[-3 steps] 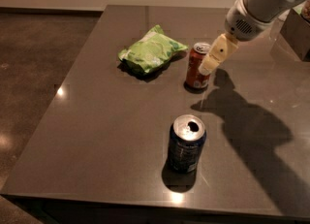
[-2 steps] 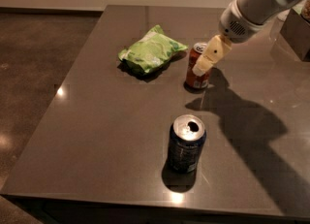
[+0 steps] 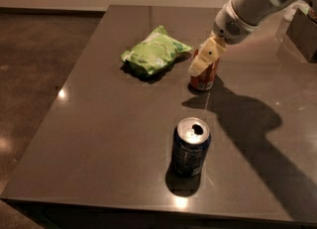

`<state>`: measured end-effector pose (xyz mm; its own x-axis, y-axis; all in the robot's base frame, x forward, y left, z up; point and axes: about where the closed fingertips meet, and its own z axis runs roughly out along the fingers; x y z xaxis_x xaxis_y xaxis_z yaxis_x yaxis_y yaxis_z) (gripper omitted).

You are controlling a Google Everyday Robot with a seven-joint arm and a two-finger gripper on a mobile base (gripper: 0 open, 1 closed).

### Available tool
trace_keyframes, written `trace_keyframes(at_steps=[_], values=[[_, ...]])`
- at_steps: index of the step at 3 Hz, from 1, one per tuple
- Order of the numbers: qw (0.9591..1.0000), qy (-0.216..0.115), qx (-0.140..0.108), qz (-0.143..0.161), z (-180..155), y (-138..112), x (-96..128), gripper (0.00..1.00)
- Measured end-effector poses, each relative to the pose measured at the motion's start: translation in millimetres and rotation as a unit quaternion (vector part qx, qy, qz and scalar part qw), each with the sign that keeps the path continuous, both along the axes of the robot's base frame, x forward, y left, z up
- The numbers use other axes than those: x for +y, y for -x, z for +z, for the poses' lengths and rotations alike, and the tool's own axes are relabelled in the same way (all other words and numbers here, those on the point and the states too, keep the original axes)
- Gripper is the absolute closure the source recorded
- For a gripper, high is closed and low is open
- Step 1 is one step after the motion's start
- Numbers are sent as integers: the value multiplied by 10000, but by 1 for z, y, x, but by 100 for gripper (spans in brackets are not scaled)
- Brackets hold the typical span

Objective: Move coke can near pepsi can

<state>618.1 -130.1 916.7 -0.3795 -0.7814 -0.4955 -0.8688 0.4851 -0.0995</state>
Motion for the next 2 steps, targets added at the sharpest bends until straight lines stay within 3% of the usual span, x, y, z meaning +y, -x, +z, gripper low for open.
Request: trace_keyframes(at_steps=[2], values=[[9998,-70,53,199,7,8,5,59]])
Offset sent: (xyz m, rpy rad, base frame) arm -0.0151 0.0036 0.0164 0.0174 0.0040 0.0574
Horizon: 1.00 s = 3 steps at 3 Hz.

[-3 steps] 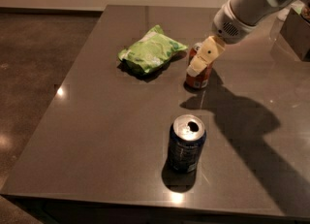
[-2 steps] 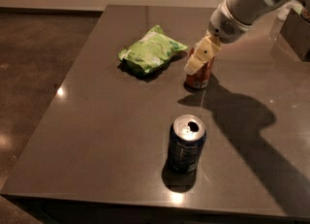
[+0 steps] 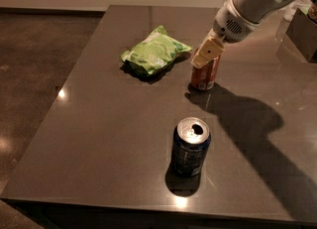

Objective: Move coke can near pepsi can

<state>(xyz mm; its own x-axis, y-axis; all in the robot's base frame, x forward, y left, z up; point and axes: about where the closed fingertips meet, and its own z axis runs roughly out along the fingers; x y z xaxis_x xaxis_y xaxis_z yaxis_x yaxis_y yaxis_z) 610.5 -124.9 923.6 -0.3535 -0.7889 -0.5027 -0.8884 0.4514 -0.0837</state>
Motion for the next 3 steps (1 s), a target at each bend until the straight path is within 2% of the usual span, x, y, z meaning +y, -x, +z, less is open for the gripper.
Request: trace_keyframes(at_steps=[1,2,3], values=[[9997,20,-84,207,10,17,1,83],[9980,86,-130,608,21,47,5,100],[9925,134,-97,1209,27,86,15,100]])
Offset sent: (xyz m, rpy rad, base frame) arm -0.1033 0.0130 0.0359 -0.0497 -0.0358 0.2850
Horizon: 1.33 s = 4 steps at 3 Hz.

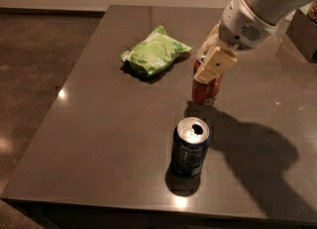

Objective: Move coke can near pepsi can

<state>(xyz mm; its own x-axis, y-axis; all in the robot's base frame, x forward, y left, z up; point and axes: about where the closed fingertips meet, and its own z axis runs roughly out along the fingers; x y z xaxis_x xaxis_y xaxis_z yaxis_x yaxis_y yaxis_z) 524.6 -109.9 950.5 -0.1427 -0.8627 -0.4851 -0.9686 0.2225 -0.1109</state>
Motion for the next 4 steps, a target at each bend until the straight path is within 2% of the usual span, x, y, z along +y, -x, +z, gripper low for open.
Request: trace_keyframes(at_steps=[1,2,3,4], values=[[9965,28,87,829,1,41,14,100],[9894,4,166,1442,-4,64,17,100],[9823,-79,205,1862,-11,75,11,100],[9744,-189,237,2227,-17,83,4,85]])
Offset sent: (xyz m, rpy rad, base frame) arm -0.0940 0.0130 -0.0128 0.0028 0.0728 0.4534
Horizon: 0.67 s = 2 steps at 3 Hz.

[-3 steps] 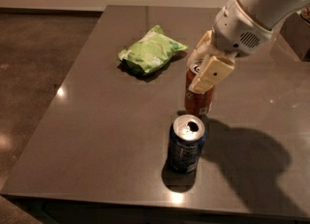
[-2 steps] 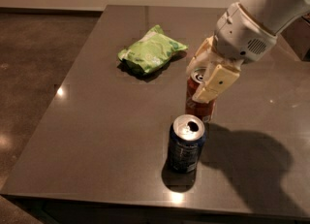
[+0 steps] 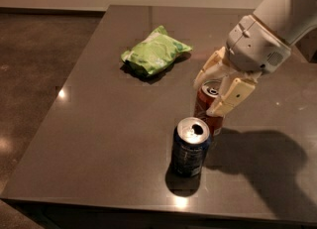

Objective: Move coke can near pepsi can

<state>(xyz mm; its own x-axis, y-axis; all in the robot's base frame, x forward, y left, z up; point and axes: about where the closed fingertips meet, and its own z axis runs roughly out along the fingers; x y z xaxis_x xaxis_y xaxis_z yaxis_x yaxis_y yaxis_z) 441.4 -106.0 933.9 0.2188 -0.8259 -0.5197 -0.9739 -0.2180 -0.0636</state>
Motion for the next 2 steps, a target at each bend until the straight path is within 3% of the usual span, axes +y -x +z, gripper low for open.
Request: trace_keyframes(at_steps=[2], values=[[9987,-162,49,479,-7,14,-6,39]])
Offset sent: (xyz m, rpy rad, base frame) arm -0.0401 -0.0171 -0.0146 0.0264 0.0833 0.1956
